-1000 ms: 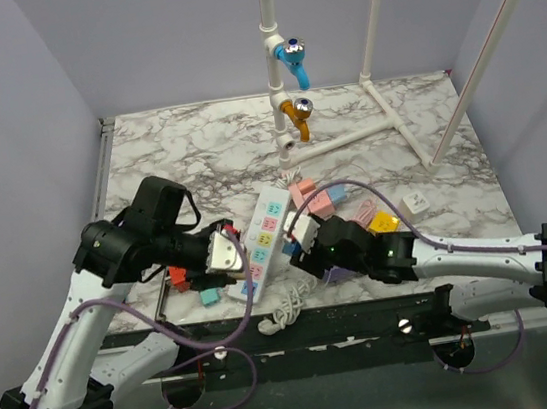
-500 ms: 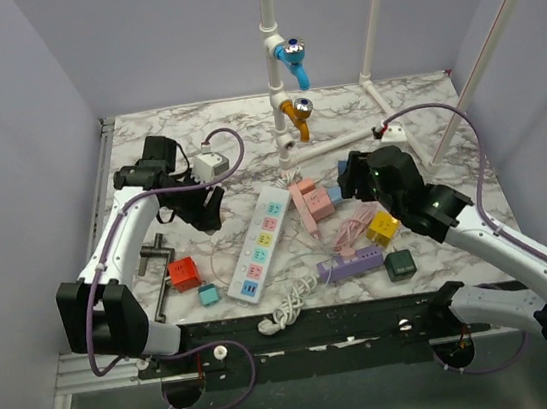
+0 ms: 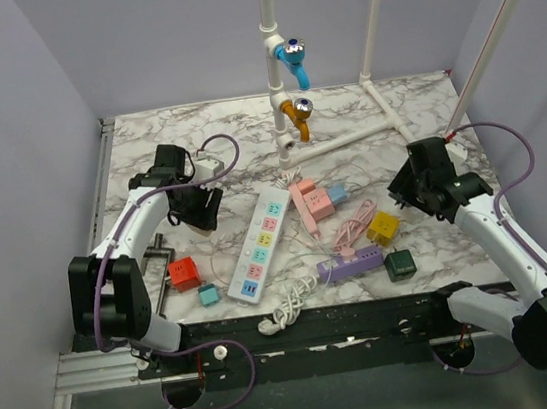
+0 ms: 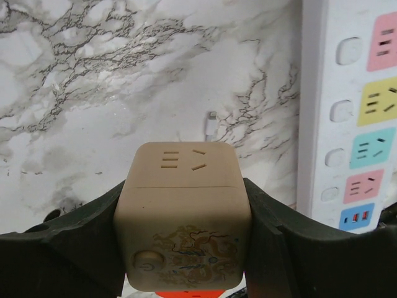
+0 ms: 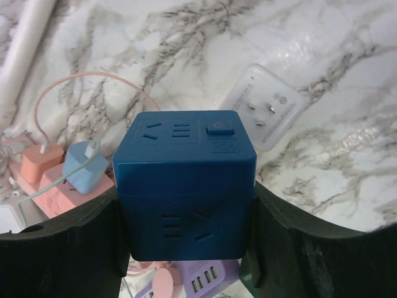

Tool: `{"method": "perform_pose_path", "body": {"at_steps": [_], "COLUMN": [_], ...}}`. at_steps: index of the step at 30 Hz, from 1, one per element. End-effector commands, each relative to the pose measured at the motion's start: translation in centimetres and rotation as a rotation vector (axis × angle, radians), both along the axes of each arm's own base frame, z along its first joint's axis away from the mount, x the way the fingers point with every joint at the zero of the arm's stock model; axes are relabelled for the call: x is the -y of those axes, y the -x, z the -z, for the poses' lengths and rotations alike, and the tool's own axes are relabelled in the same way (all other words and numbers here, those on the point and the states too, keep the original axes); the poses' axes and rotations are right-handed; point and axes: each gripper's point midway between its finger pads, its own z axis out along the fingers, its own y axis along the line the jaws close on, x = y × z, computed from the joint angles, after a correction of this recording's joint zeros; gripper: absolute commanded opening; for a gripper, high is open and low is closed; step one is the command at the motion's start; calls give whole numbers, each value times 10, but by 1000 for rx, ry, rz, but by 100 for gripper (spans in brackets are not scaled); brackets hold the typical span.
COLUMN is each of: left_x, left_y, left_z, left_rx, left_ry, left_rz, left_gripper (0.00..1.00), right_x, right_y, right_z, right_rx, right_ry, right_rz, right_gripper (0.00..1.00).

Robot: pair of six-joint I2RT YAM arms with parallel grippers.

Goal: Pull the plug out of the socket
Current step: Place the plug at the center of the board.

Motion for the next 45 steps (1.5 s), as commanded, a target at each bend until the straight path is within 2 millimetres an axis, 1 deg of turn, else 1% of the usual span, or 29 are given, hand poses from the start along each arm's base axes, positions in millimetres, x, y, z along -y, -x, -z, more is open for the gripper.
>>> {"method": "perform_pose_path", "body": {"at_steps": [1, 3, 6, 9, 10, 11, 14, 17, 19, 21, 23, 25, 26, 28, 30, 34, 36, 39, 40, 41, 43, 45], "left_x": [-13, -15, -16, -18, -17, -17, -13, -7, -5, -5, -5, -3, -2, 0, 3, 11, 15, 22, 24, 27, 32, 37], "left_y": [-4, -2, 1, 2, 3, 4, 8, 10, 11, 12, 13, 13, 13, 12, 11, 10, 11, 16, 18, 21, 30, 38], "left_z": [21, 29, 39, 46, 48, 50, 54, 53, 50, 48, 46, 41, 37, 28, 17, -14, -33, -62, -69, -75, -83, -86], "left_rx": [-38, -55, -75, -76, -78, -81, -82, -65, -57, -52, -44, -26, -14, 5, 24, 78, 126, 217, 245, 272, 307, 341], "left_ry": [-66, -77, -85, -93, -95, -100, -105, -98, -88, -85, -80, -72, -66, -47, -29, 18, 44, 83, 90, 94, 103, 109], "left_rz": [-94, -104, -116, -123, -120, -115, -97, -76, -66, -58, -50, -42, -41, -36, -32, -13, 4, 54, 74, 100, 153, 205], "left_gripper": [8, 8, 9, 12, 16, 22, 40, 49, 55, 65, 72, 88, 98, 99, 98, 98, 98, 99, 99, 99, 99, 99], "right_x": [6, 16, 27, 32, 33, 34, 34, 31, 32, 35, 38, 40, 41, 40, 37, 32, 32, 33, 32, 32, 31, 29], "right_y": [17, 26, 38, 50, 54, 57, 66, 72, 77, 79, 79, 80, 80, 80, 80, 80, 80, 74, 73, 71, 66, 59], "right_z": [17, 21, 21, 20, 22, 23, 37, 55, 63, 66, 66, 65, 66, 70, 78, 94, 96, 92, 91, 88, 81, 69], "right_rx": [-101, -129, -155, -156, -158, -160, -200, -248, -269, -270, -262, -256, -255, -256, -272, -304, -307, -283, -278, -268, -252, -228], "right_ry": [-53, -28, -1, 2, 0, -2, -14, -33, -37, -30, -18, -18, -20, -28, -44, -62, -59, -57, -57, -56, -56, -57], "right_rz": [89, 144, 205, 235, 240, 246, 263, 269, 289, 305, 317, 332, 339, 345, 348, 351, 351, 340, 334, 327, 306, 280], "right_gripper": [1, 1, 1, 1, 1, 1, 1, 1, 1, 1, 1, 1, 1, 5, 7, 18, 27, 51, 61, 68, 78, 83]}}
